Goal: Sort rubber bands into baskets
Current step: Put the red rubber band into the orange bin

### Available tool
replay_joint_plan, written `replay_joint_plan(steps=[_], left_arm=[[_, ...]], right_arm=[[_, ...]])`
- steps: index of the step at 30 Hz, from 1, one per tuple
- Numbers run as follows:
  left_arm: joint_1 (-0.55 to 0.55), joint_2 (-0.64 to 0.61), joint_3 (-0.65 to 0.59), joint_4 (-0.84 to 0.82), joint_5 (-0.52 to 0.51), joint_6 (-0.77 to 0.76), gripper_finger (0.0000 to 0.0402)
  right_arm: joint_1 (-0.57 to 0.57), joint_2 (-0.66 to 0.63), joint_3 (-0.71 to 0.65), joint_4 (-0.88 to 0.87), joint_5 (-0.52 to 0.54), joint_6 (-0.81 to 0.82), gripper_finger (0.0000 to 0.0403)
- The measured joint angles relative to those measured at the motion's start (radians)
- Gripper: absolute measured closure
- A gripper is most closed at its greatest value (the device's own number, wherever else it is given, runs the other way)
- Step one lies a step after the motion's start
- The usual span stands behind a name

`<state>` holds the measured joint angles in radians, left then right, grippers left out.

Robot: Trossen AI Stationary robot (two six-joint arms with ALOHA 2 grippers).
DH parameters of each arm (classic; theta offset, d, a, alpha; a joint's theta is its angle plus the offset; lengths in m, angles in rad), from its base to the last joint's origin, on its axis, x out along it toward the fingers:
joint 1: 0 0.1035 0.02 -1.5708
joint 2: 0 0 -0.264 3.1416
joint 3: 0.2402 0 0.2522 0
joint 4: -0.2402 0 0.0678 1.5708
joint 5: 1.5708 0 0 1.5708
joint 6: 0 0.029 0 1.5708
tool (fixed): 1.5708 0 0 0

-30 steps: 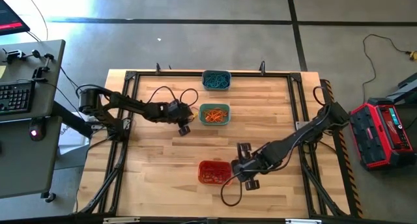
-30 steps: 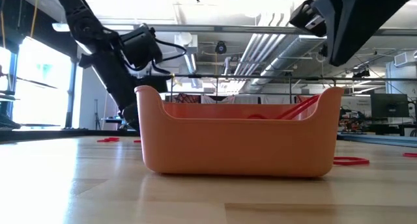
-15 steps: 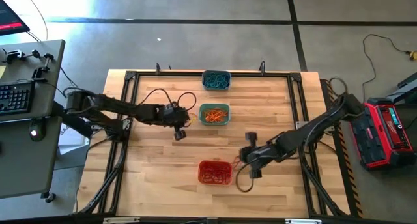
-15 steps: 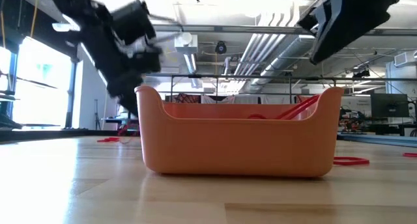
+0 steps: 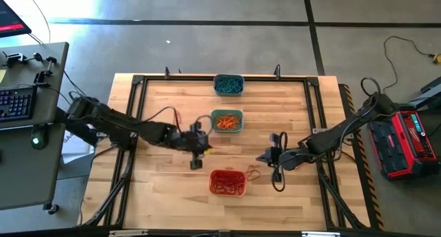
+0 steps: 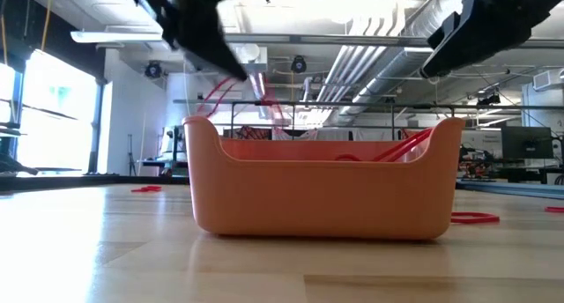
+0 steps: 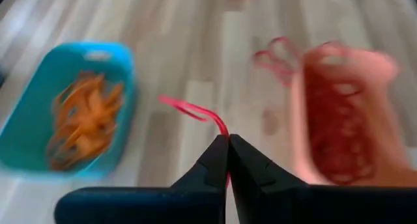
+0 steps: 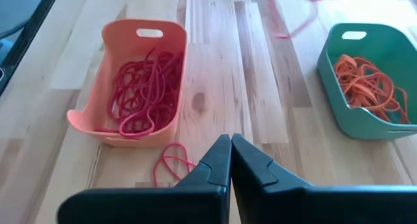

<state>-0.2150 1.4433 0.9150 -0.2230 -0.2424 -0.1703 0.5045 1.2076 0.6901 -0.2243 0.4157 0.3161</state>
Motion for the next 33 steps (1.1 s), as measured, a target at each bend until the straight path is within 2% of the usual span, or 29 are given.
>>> replay_joint_plan(steps=[3, 9, 13, 17, 21, 33], left_arm=[[-0.052, 0.048, 0.07, -0.016, 0.012, 0.034, 0.0401], [-0.112, 0.184, 0.22, -0.035, 0.132, 0.105, 0.0401], [-0.12, 0.278, 0.32, -0.043, 0.242, 0.165, 0.0401], [-0.109, 0.364, 0.394, -0.048, 0.289, 0.205, 0.0401], [-0.091, 0.43, 0.423, -0.049, 0.319, 0.209, 0.0401], [-0.067, 0.549, 0.424, -0.024, 0.312, 0.157, 0.0401]], right_arm=[[0.0, 0.002, -0.007, 0.007, 0.001, 0.0, 0.0403], [0.0, 0.003, -0.007, 0.012, 0.001, -0.004, 0.0403], [0.0, 0.003, -0.007, 0.012, 0.002, -0.007, 0.0403], [0.0, 0.003, -0.007, 0.012, 0.002, -0.003, 0.0403], [0.0, 0.003, -0.007, 0.012, 0.002, -0.003, 0.0403], [0.0, 0.004, -0.007, 0.011, -0.005, -0.008, 0.0403]])
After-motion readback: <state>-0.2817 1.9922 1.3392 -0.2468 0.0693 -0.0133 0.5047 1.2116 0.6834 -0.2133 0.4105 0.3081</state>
